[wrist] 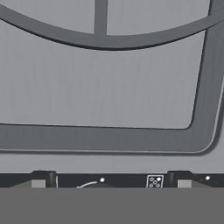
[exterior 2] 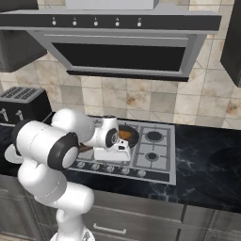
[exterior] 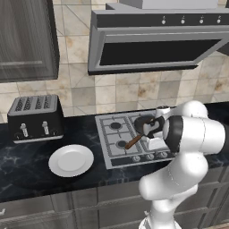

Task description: Pick the croissant and place it on the pan. Then turn on the stove to warm the croissant.

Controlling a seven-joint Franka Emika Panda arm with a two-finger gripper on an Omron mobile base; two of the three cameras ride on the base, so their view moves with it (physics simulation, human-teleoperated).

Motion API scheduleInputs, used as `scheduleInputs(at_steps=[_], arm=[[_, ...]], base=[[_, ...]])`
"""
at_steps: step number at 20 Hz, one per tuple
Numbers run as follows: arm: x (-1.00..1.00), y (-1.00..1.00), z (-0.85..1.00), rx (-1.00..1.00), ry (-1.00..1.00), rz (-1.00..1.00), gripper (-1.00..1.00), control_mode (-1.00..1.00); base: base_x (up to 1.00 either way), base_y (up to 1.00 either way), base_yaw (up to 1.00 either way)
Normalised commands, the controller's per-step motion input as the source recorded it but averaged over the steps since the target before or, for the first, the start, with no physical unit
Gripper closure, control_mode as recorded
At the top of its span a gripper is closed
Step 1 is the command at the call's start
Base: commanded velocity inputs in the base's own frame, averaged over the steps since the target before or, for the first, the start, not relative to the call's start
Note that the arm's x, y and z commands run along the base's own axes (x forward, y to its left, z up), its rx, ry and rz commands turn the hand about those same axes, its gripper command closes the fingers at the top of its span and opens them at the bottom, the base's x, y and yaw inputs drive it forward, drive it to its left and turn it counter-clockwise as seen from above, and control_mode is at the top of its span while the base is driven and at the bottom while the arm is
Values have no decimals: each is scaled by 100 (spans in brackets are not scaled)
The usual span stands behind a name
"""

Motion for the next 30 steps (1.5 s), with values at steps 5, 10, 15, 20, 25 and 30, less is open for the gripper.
scheduleInputs(at_steps=[5, 10, 15, 20, 25, 30], arm=[[-8, 8, -13, 0, 3, 0, -100, -100], [-27, 10, -18, 0, 3, 0, -100, -100], [-41, 7, -16, 0, 2, -1, -100, -100], [-39, 4, -27, 0, 3, -2, -100, -100], [-20, 19, -34, 0, 4, 0, 100, -100], [-10, 3, -22, 0, 0, 0, 100, -100]], base=[[0, 0, 0], [0, 0, 0], [0, 0, 0], [0, 0, 0], [0, 0, 0], [0, 0, 0]])
